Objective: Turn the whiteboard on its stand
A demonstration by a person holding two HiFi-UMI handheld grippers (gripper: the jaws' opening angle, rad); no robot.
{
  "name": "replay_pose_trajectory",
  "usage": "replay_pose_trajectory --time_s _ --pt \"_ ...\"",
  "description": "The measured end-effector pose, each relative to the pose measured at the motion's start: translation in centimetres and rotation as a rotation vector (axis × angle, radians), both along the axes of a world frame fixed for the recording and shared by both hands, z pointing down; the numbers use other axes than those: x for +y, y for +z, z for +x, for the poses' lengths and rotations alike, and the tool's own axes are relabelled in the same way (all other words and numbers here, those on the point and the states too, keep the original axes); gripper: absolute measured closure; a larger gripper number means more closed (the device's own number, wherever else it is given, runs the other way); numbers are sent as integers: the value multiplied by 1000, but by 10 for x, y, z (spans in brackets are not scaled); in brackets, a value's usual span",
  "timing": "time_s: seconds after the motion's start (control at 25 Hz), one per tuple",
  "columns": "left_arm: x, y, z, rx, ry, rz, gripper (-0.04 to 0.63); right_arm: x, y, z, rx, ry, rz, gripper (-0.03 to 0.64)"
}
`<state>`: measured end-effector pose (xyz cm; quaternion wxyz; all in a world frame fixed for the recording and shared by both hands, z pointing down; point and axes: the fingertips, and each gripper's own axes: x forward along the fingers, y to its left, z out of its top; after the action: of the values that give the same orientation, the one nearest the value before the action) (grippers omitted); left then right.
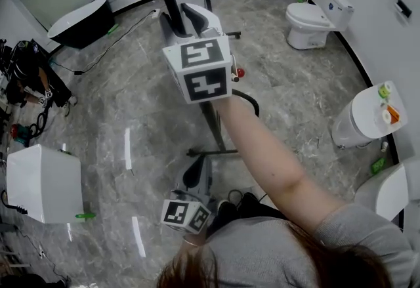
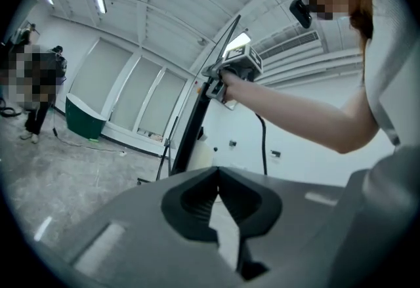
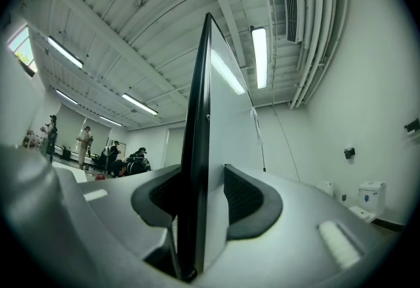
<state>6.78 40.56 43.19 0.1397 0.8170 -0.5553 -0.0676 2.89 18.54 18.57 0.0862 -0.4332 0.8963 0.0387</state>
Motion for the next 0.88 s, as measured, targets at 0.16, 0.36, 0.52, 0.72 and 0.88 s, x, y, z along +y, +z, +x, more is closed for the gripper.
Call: replay_pose_trajectory --time_s 0.16,0.36,0.52,0.72,0.88 --pt "1 -11 0 -44 28 34 594 6 4 8 -2 14 1 456" --pt "1 -10 -8 -33 62 30 594 15 12 7 1 -6 19 454" --pt "3 -14 -9 -57 77 43 594 36 36 24 -36 9 25 444" --pt "3 -17 -13 -56 85 47 594 70 50 52 -25 26 56 545" --pt "6 -17 -10 -70 134 62 594 93 79 78 -51 43 -4 614"
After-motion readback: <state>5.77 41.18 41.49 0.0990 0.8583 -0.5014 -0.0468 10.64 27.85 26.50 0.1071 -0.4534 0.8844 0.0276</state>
